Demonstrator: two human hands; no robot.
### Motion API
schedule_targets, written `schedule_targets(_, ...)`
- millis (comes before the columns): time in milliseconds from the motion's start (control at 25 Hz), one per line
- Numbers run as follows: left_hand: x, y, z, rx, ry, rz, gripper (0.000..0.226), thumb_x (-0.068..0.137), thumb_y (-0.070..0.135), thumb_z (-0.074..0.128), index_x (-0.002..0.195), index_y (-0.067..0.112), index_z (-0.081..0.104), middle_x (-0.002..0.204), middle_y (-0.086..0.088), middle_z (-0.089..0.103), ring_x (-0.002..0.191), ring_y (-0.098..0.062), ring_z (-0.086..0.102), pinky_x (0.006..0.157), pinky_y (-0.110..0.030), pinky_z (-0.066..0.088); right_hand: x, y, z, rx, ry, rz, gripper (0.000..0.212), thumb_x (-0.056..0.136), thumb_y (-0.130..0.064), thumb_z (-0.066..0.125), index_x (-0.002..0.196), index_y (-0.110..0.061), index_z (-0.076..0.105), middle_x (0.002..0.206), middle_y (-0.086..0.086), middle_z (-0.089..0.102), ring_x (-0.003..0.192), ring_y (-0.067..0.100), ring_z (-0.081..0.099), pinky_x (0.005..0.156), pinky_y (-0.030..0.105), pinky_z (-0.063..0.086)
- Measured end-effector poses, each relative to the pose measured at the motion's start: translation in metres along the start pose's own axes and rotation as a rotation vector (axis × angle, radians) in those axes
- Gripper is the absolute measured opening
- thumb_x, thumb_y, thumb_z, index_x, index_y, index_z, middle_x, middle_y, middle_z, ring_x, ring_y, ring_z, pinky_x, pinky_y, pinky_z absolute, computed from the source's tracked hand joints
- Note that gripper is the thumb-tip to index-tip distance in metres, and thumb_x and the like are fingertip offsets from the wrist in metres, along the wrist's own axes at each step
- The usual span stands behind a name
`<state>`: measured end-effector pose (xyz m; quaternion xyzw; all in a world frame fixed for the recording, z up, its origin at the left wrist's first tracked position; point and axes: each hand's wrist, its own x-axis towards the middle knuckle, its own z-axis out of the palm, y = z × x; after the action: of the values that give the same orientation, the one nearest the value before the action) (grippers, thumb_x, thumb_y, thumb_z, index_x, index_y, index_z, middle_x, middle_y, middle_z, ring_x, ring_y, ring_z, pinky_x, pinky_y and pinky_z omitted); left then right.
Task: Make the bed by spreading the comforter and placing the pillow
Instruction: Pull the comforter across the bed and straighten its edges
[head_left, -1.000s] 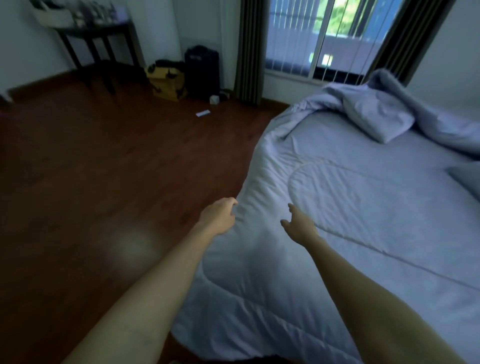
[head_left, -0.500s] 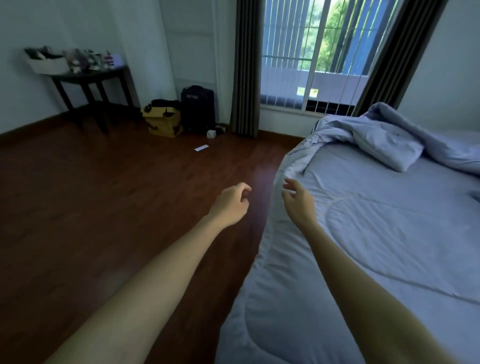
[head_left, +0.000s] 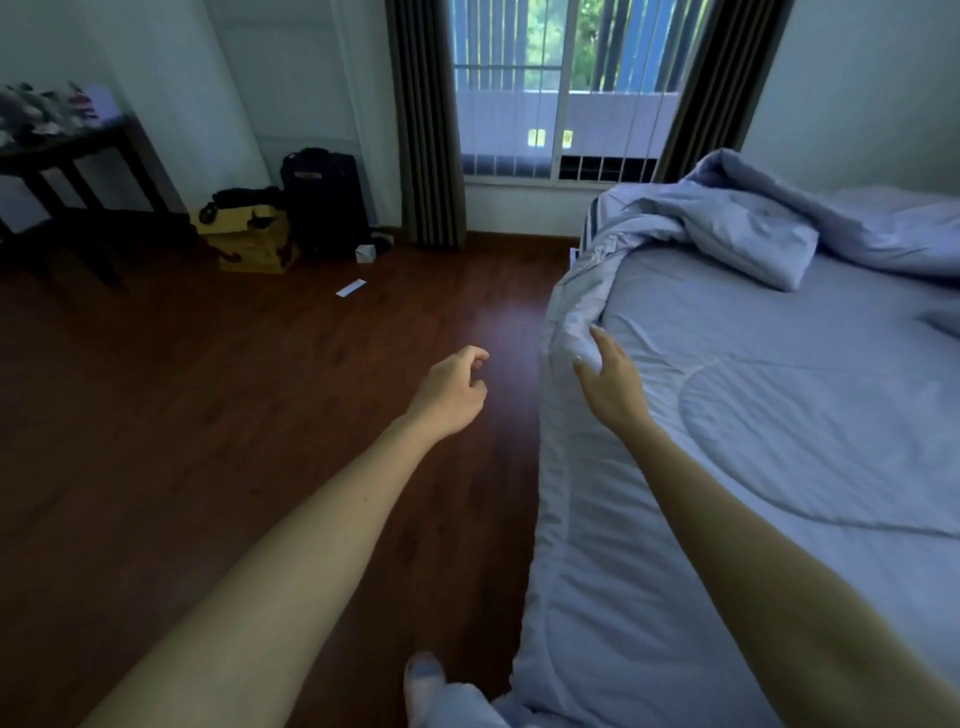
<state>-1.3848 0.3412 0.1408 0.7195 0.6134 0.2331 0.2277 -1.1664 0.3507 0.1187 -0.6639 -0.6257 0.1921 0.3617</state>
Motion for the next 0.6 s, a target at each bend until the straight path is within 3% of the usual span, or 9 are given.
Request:
schedule_targets(240, 0.162, 0.006, -0.005, 0.061, -0.076, 0.16, 0.04, 0.091, 0.014, 0.049, 0.13, 0.02, 0.05, 0.133, 0.0, 0.057, 0.12, -0.019, 0.055, 0.1, -0.032, 0.045, 0.128, 0.026, 0.037, 0.059, 0.108, 0.101, 0.056, 0.096, -0.022, 0.049, 0.147, -0.009, 0.03, 0.151, 0.01, 0.037, 0.14, 0.024, 0.032, 0.112, 0.035, 0.026)
schedule_targets(400, 0.295, 0.046, -0.008, 0.049, -0.13, 0.253, 0.04, 0.089, 0.014, 0.048, 0.128, 0.022, 0.051, 0.129, 0.001, 0.06, 0.113, -0.02, 0.059, 0.098, -0.033, 0.046, 0.229, 0.037, 0.017, 0.062, 0.173, 0.172, 0.055, 0.096, -0.022, 0.048, 0.147, -0.012, 0.031, 0.15, 0.009, 0.038, 0.137, 0.026, 0.037, 0.11, 0.036, 0.03)
schedule_targets(520, 0.372, 0.079, -0.007, -0.044, -0.11, 0.365, 0.04, 0.088, 0.01, 0.045, 0.126, 0.021, 0.053, 0.118, 0.003, 0.065, 0.1, -0.019, 0.062, 0.093, -0.032, 0.048, 0.299, 0.04, -0.009, 0.08, 0.252, 0.195, 0.047, 0.095, -0.019, 0.049, 0.14, -0.012, 0.041, 0.135, 0.011, 0.055, 0.121, 0.025, 0.054, 0.095, 0.031, 0.041)
schedule_targets(600, 0.416, 0.091, -0.001, -0.111, -0.095, 0.425, 0.041, 0.088, 0.01, 0.045, 0.125, 0.023, 0.053, 0.116, 0.004, 0.065, 0.096, -0.019, 0.063, 0.091, -0.033, 0.049, 0.336, 0.038, -0.02, 0.097, 0.305, 0.185, 0.039, 0.094, -0.017, 0.05, 0.132, -0.013, 0.048, 0.123, 0.008, 0.063, 0.11, 0.021, 0.06, 0.085, 0.023, 0.039)
